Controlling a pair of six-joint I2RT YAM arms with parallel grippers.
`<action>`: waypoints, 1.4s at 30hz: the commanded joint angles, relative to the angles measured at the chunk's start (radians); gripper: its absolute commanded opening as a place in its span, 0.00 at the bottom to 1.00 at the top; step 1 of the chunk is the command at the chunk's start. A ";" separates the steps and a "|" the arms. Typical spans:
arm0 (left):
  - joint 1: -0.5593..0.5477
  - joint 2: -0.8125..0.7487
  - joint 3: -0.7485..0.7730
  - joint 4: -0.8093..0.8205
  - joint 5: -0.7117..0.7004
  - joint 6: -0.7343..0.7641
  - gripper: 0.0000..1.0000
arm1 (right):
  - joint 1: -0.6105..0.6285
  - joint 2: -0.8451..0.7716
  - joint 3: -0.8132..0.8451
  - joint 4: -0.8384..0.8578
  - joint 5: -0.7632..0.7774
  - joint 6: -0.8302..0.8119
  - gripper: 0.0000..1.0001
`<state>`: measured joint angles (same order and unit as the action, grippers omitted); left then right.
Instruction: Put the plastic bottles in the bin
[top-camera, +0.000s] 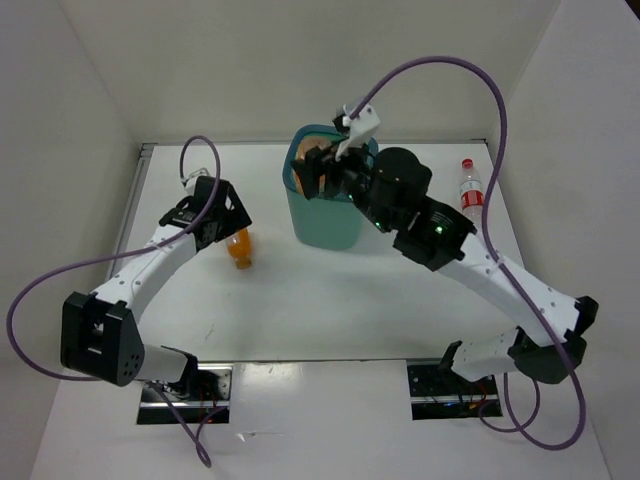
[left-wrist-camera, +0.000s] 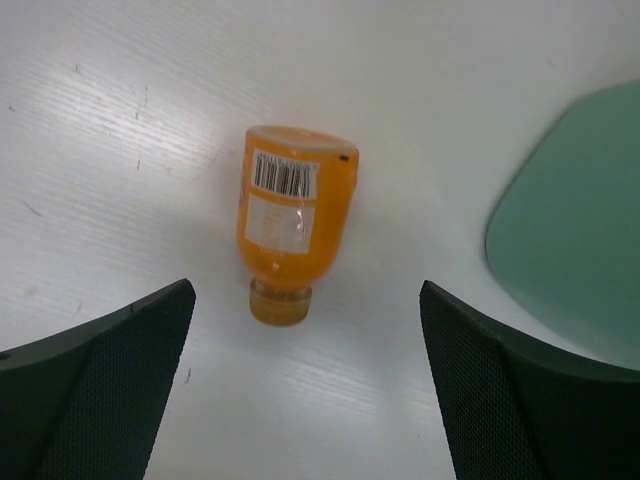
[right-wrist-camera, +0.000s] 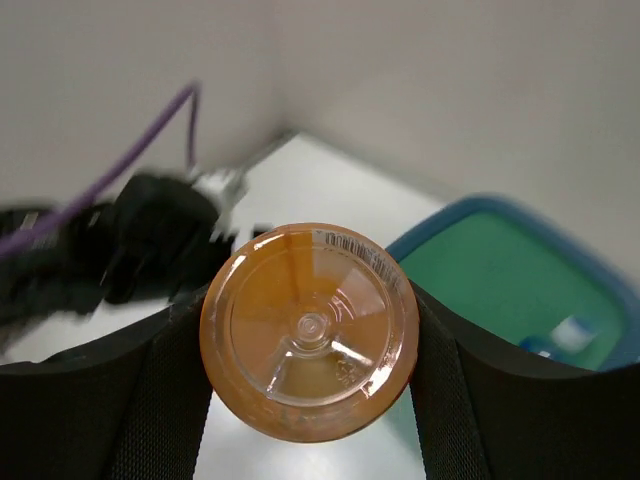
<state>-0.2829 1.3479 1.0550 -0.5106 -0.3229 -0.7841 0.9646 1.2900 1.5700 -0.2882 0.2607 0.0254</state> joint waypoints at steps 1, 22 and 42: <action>0.028 0.043 0.006 0.136 0.038 0.032 1.00 | -0.026 0.158 0.081 0.217 0.293 -0.123 0.28; 0.028 0.388 0.036 0.135 0.025 0.045 0.97 | -0.348 0.428 0.116 0.265 0.209 0.113 0.72; 0.019 0.165 0.264 0.040 -0.042 0.091 0.34 | -0.406 0.092 -0.062 0.297 0.152 0.145 1.00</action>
<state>-0.2581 1.6432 1.2106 -0.4728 -0.3244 -0.7277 0.5961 1.4593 1.5448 -0.0460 0.4011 0.1528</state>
